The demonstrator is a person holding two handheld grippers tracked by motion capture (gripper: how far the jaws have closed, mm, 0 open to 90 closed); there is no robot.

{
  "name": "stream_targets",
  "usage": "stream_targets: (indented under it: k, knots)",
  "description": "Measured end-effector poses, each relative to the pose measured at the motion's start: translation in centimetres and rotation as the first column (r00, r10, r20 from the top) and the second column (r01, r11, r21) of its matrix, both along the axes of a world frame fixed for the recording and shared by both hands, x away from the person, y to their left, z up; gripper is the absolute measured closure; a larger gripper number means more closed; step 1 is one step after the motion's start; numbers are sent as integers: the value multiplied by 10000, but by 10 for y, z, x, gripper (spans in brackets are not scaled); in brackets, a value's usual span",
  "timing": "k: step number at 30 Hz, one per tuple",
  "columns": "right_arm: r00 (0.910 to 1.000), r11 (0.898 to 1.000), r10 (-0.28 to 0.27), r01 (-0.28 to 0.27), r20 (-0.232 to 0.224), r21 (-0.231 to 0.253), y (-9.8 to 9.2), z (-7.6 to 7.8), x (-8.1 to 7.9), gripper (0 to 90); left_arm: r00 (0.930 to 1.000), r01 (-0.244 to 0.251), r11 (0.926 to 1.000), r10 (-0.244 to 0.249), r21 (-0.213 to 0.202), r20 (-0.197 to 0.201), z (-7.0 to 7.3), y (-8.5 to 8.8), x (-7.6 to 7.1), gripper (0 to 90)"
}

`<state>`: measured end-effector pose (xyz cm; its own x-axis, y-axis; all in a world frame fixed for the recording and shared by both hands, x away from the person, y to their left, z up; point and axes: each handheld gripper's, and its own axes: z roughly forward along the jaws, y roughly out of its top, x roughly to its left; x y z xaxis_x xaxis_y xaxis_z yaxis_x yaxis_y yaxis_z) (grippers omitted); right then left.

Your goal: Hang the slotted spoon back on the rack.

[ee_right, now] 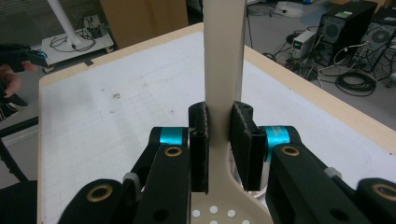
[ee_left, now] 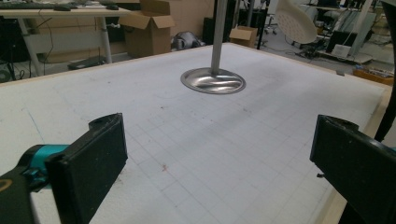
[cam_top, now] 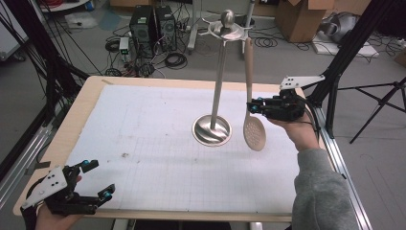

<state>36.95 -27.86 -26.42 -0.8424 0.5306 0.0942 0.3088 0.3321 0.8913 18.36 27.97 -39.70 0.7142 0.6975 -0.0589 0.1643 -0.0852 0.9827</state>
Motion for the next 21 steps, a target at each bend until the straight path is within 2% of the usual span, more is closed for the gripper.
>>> stream_targets:
  k: [21]
  knots:
    - [9997,9997,-222,223,87,-78,19,-5,9,778,10000,-53,9999,53,-120,25,1,3,-1,43]
